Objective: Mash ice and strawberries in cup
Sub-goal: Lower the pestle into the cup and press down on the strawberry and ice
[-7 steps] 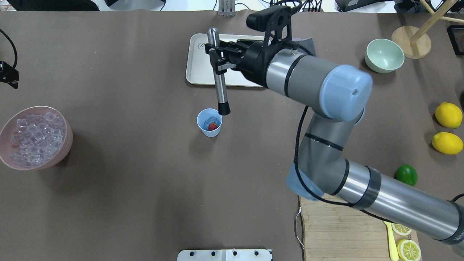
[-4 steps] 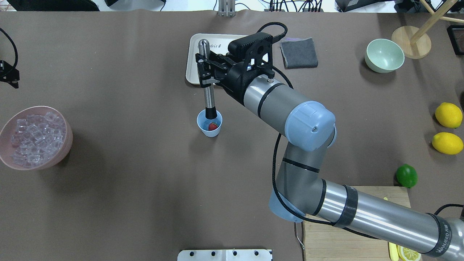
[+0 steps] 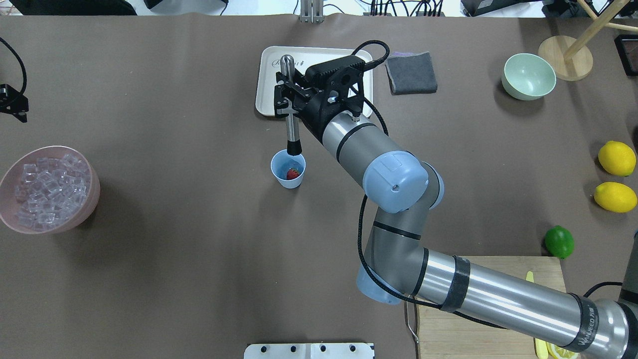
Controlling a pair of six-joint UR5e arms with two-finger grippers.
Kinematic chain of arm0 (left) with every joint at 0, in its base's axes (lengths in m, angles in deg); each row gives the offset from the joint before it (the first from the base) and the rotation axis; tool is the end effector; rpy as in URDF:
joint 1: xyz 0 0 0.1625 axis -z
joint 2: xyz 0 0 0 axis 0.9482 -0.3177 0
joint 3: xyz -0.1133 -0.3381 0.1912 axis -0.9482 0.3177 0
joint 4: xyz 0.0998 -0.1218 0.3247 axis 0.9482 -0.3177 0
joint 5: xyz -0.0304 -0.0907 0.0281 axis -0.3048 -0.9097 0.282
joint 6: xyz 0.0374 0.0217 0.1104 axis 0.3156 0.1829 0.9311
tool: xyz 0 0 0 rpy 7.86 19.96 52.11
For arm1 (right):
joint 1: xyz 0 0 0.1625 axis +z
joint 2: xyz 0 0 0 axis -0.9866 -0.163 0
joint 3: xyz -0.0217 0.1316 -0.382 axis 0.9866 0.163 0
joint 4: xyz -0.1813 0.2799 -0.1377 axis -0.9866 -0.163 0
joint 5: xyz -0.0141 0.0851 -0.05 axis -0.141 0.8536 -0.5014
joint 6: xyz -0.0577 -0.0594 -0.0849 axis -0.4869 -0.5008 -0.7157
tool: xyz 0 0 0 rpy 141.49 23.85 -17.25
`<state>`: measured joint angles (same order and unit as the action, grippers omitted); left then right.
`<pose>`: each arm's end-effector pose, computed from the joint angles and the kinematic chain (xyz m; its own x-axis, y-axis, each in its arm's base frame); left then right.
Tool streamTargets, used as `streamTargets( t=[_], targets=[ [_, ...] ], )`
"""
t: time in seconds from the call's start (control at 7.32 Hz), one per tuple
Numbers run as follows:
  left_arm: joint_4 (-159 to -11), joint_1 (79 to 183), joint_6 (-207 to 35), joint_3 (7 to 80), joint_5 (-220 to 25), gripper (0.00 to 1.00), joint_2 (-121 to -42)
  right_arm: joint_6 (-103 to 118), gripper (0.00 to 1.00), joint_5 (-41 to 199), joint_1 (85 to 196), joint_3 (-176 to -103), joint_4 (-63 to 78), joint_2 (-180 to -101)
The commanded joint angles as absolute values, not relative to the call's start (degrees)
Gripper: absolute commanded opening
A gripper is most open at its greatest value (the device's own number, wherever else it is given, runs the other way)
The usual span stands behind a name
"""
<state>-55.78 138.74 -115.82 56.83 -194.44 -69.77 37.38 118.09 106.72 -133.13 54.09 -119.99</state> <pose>0.1202 -0.4860 0.5036 0.7928 -0.2699 -0.5465 0.2670 0.9598 -0.0867 -0.4756 -0.4429 0.1531 0.4746 -0.4508 0.7560 -0.6587 0.3878 0.6448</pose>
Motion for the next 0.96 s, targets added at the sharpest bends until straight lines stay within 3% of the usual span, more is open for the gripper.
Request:
streamTargets(
  t=[0.0, 0.82],
  targets=[
    [-55.89, 138.71, -115.82, 56.04, -194.43, 0.97, -69.80, 37.05, 0.00, 117.86, 106.64, -132.54, 54.10, -118.83],
    [-56.50, 138.71, -115.74, 54.01, -194.34, 0.97, -69.80, 34.69, 0.00, 113.83, 102.96, -128.60, 54.01, -118.29]
  ],
)
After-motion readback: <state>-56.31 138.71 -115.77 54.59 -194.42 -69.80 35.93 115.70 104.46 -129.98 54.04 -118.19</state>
